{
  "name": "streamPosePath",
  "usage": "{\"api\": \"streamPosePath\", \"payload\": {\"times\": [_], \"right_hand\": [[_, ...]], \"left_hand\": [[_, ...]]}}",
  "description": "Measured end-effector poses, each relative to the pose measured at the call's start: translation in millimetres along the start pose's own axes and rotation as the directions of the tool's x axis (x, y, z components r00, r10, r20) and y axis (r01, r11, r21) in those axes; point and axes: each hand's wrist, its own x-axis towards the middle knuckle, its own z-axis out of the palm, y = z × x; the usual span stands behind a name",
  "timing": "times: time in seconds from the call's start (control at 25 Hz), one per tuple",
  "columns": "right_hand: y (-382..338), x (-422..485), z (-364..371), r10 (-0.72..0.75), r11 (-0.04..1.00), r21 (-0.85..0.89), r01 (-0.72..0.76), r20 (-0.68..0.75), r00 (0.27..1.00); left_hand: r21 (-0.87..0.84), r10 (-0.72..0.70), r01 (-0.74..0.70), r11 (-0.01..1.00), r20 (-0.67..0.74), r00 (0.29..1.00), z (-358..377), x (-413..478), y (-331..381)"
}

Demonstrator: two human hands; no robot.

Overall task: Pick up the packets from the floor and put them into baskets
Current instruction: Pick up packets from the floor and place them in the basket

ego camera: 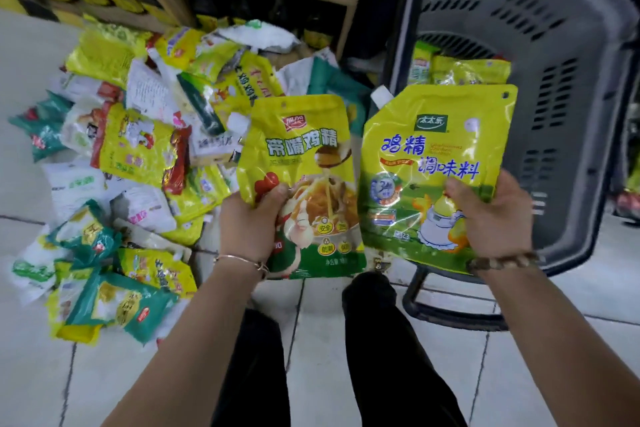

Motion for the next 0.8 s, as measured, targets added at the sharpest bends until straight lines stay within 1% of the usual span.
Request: {"api": "streamPosePath", "payload": {"times": [0.08, 0.2, 0.32, 0.44, 0.56, 0.64, 0.8], "right_hand": [[7.4, 19.2, -28.9, 0.043, 0.999, -0.029, -0.045, -0.074, 0.996], [23.8, 47.3, -57.6, 0.115, 0.993, -0.015, -0.118, -0.144, 0.983], [43.2, 77.8, -75.3, 0.129, 0.989, -0.042, -0.14, -0.194, 0.973], [60.2, 113.4, -81.4, 0.158, 0.982, -0.064, -0.179, -0.252, 0.955], [73.8, 151.3, -81.4, 0.158, 0.979, -0.079, -0.186, -0.273, 0.949], [82.5, 177.7, -80.3, 0.134, 0.972, -0.151, -0.183, -0.286, 0.949], [95.3, 226.4, -65.7, 0.099, 0.949, -0.264, -0.17, -0.262, 0.96]], "left_hand": [[0.027, 0.033, -0.035, 0.999, 0.047, 0.998, 32.1, -3.6, 20.1], [0.128, 0.156, -0.164, 0.978, 0.077, 0.985, 75.7, -7.9, 43.8], [0.206, 0.308, -0.331, 0.921, 0.135, 0.942, 123.5, -11.9, 59.3], [0.274, 0.41, -0.436, 0.857, 0.149, 0.9, 175.0, -9.4, 66.8], [0.378, 0.399, -0.435, 0.817, 0.172, 0.9, 220.6, 9.0, 73.3], [0.441, 0.355, -0.384, 0.811, 0.151, 0.923, 248.1, 27.7, 75.8], [0.466, 0.308, -0.319, 0.825, 0.103, 0.946, 297.9, 58.2, 78.8]]}}
